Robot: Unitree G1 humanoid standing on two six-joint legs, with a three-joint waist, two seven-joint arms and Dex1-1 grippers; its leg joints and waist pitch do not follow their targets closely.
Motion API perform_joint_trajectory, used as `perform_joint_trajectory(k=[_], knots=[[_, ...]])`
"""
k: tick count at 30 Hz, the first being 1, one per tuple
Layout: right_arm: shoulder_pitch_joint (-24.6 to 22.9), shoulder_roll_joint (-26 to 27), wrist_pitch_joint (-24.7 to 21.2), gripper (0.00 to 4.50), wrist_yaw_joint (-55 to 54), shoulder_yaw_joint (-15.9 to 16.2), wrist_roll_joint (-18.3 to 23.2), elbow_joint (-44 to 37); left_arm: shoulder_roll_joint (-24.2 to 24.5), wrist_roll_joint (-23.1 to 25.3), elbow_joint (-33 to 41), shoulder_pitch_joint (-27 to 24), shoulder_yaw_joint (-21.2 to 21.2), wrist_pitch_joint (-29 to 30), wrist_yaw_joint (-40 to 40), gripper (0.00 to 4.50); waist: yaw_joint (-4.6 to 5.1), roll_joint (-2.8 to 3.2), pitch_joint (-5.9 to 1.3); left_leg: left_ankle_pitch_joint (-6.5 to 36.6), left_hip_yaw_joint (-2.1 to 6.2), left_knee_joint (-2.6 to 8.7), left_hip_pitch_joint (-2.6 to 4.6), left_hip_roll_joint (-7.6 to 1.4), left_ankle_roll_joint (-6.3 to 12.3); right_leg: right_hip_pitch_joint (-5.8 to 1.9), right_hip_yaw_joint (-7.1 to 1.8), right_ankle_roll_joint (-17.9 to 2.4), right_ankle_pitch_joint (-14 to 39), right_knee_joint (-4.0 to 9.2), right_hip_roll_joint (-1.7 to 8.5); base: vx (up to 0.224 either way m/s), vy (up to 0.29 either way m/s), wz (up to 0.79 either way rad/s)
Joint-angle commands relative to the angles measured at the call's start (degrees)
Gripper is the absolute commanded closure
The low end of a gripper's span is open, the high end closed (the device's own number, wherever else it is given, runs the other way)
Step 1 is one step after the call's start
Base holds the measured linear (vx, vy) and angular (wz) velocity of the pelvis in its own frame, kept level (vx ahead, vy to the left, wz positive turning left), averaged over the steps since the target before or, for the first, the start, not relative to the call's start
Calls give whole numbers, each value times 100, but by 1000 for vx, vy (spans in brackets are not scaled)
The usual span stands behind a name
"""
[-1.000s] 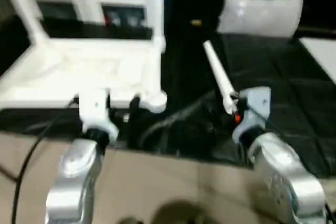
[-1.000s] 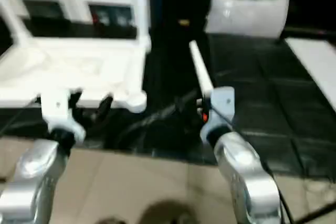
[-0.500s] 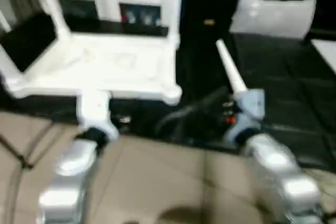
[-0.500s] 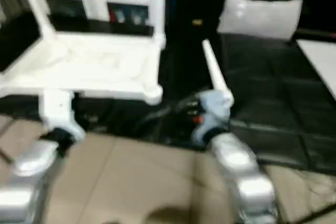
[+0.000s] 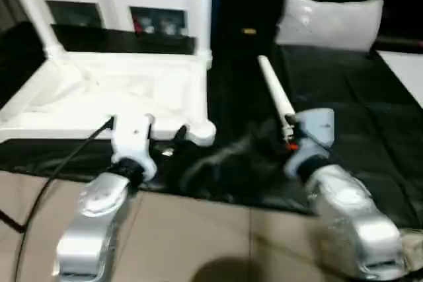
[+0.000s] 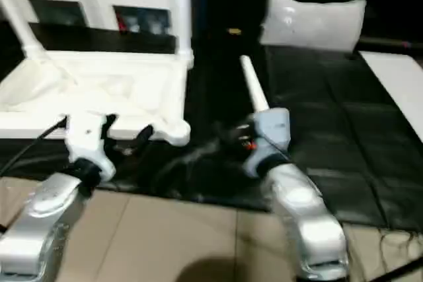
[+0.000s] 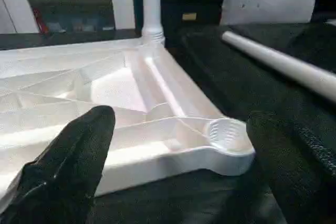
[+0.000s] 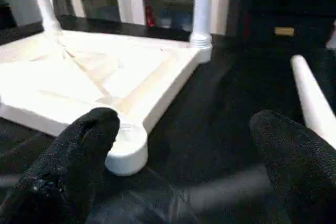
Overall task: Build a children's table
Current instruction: Move to table, then pick table leg
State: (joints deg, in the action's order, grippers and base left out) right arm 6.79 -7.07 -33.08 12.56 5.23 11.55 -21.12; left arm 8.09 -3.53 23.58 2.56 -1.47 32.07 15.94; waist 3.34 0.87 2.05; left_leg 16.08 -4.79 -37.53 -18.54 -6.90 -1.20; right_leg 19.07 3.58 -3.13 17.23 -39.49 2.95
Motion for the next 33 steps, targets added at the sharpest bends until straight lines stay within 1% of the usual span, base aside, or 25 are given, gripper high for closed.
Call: perform_joint_trajectory(k=[1,2,3,4,6,7,8,9,10,12,14,15,16,18,20,21,22,23,24,26,27,28,29,31,33], knots=[[4,-108,12,0,-47,-150,-66,57,-51,-23,-25,79,179,-50,54,6,102,-33,-208,-41,369,607,384,-594,2232,280,-238,-117,-481,428,415,106,-12,8],[32,-111,-110,0,-36,-162,-43,75,-33,-23,-50,104,203,-62,69,6,26,-136,-218,69,77,381,13,-254,2002,-87,-457,-423,-619,724,588,101,-43,6],[92,-85,-270,0,-52,-220,-5,131,-10,-17,-79,140,243,-78,77,6,-135,-301,-307,444,-383,-68,-74,161,927,-566,-1174,-1429,-106,915,467,107,-47,-31],[109,-88,-291,0,-63,-228,-14,144,-9,-16,-83,147,250,-79,77,6,-438,-263,-340,211,-112,-502,-624,68,254,-1052,-1627,-1866,-390,914,741,107,-47,-31],[187,-97,-180,0,-70,-268,-44,205,-17,-34,-65,114,266,-86,76,6,-496,-163,-161,23,100,-380,-682,-71,-578,-764,-1472,-1835,-675,903,394,82,-2,-69],[210,-130,-137,0,-57,-259,-75,215,-18,-40,-62,101,271,-88,67,6,-429,-119,-142,-274,85,259,-639,-116,-381,-675,-838,-1296,-339,825,93,73,14,-68],[219,-150,-135,0,-49,-249,-75,215,-16,-44,-64,96,274,-91,63,6,-361,137,-245,-281,91,484,-428,-190,-140,-616,-647,-1107,34,824,43,95,57,-33],[226,-171,-133,0,-37,-237,-67,213,-11,-51,-63,88,279,-97,60,6,-114,291,-171,1296,630,816,191,-785,211,42,-411,-660,891,383,-130,134,31,5],[233,-188,-135,0,-28,-227,-63,212,-8,-55,-63,81,283,-103,58,6,32,155,-180,1816,768,913,345,-955,559,75,-360,-541,814,197,-28,134,31,5],[257,-249,-162,0,-4,-182,-87,226,0,-49,-72,84,295,-117,51,6,157,197,-215,1817,798,906,491,-799,1599,211,-148,142,115,58,100,101,-9,4],[303,-270,-212,0,28,-168,-116,278,22,-62,-102,110,294,-141,47,6,162,-1,-158,1503,460,794,256,-481,1749,51,-210,123,-130,505,280,73,-28,3],[336,-285,-214,0,44,-168,-141,335,40,-62,-128,128,298,-161,50,6,3,-141,-231,863,32,357,-281,-62,1451,-503,-563,-354,-19,942,601,53,-60,5],[372,-305,-235,0,33,-168,-175,383,60,-52,-136,137,312,-168,56,6,-193,-173,-263,260,-58,-79,-492,-91,1013,-783,-857,-661,1635,1268,1012,53,-60,5],[427,-330,-295,0,31,-172,-187,438,96,-45,-123,141,350,-159,83,6,-270,-142,-312,-452,-43,-42,-712,-144,825,-879,-802,-931,1243,1152,781,77,-39,0],[581,-385,-324,0,27,-152,-240,588,144,-23,-90,113,392,-150,110,6,-220,60,-228,-618,-17,479,-442,-347,801,-606,-306,-959,697,978,307,93,-22,-1],[620,-394,-326,0,13,-152,-258,631,147,-19,-90,106,393,-154,110,6,-106,190,-346,-809,177,565,-53,-480,1116,-456,-83,-822,243,670,74,151,12,-5],[715,-406,-329,0,30,-173,-237,714,162,-16,-78,93,392,-146,118,6,121,277,-428,-1283,649,572,665,-818,2046,237,44,-484,149,173,14,151,12,-5],[730,-409,-330,0,29,-175,-237,728,165,-15,-77,92,393,-145,118,6,175,254,-456,-1522,812,574,807,-988,2516,412,11,-162,326,21,97,142,5,7],[802,-429,-340,0,9,-182,-262,801,178,-1,-74,93,404,-141,120,6,126,176,-411,-1711,818,576,736,-1123,2960,573,-103,371,292,-141,241,78,-12,7],[1043,-464,-448,0,-32,-231,-287,1071,282,-34,-16,85,489,-126,276,6,87,47,-372,-1851,507,568,492,-875,2871,607,-261,531,-388,25,381,59,-32,7],[1237,-482,-546,0,-71,-273,-322,1307,402,-52,32,77,593,-55,408,6,-50,-252,-322,-787,-13,319,-4,-217,2048,185,-548,296,-1036,705,526,19,-92,4],[1419,-485,-650,0,-104,-323,-335,1551,521,-78,78,60,683,-24,554,6,-224,-300,-308,-263,-49,-55,-447,34,1379,-356,-998,-238,-584,922,1015,19,-92,4],[1562,-481,-726,0,-126,-365,-337,1762,594,-124,117,40,722,-9,663,6,-298,-239,-368,-829,37,101,-496,-106,659,-413,-832,-351,-1193,682,878,14,-101,-6],[1891,-481,-732,0,-175,-440,-366,2304,688,-241,171,13,732,72,790,6,-245,-133,-347,-1484,17,347,-431,-166,172,-298,-568,-550,-2736,470,432,3,-68,-15],[2141,-499,-672,0,-172,-476,-372,2738,784,-289,213,18,753,206,890,6,-212,-42,-360,-1467,-1,367,-301,-257,100,-168,-504,-807,-2855,476,387,-30,-1,-3]])
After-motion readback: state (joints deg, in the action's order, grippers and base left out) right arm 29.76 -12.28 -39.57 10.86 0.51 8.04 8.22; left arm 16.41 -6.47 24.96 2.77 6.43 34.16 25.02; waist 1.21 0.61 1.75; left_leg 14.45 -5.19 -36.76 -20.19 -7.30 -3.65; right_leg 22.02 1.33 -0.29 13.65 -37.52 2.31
